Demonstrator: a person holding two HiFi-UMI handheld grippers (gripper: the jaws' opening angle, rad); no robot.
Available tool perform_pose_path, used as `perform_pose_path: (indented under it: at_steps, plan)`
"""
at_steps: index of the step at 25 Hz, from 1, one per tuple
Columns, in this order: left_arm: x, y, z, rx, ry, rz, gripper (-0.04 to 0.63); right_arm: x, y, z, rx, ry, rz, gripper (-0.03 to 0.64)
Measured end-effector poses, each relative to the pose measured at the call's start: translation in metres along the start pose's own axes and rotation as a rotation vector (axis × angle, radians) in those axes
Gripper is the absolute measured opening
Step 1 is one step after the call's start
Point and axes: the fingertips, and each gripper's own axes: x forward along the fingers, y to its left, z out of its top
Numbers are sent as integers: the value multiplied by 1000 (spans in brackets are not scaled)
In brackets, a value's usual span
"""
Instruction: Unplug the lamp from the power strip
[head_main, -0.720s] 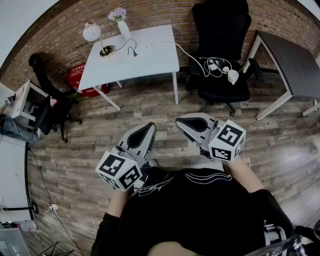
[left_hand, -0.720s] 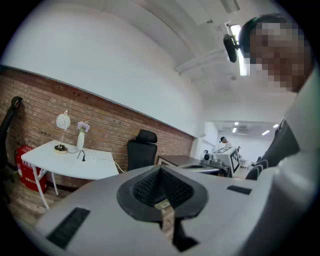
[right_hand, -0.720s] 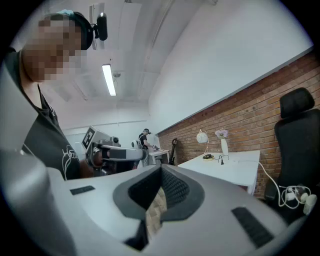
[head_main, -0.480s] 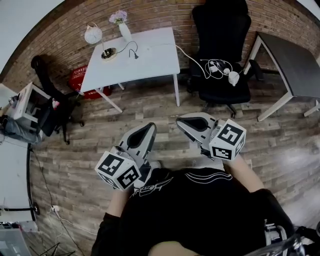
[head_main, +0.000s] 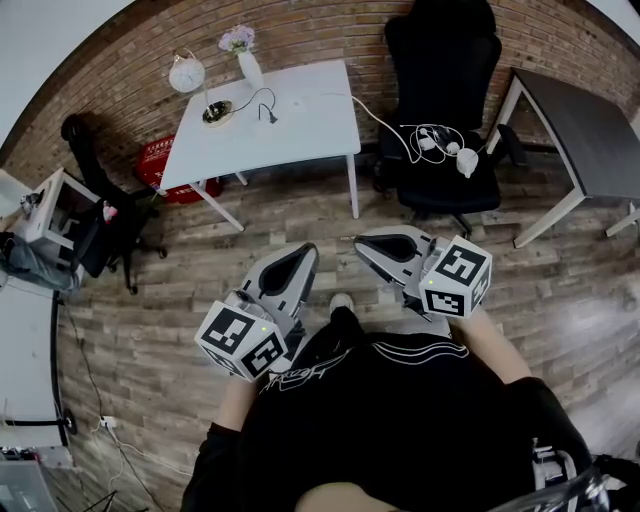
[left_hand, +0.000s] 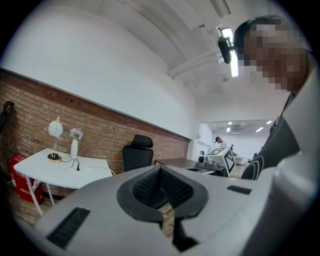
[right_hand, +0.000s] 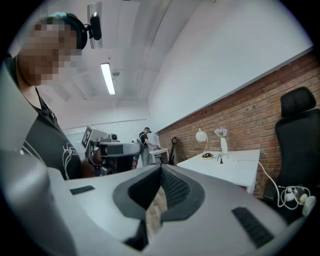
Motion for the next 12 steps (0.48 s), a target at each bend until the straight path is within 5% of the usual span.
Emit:
perform_pose_path:
  at_steps: [12]
  plan:
    - [38, 75, -1, -87, 27, 12, 3, 30, -56, 3, 22, -2, -41, -3]
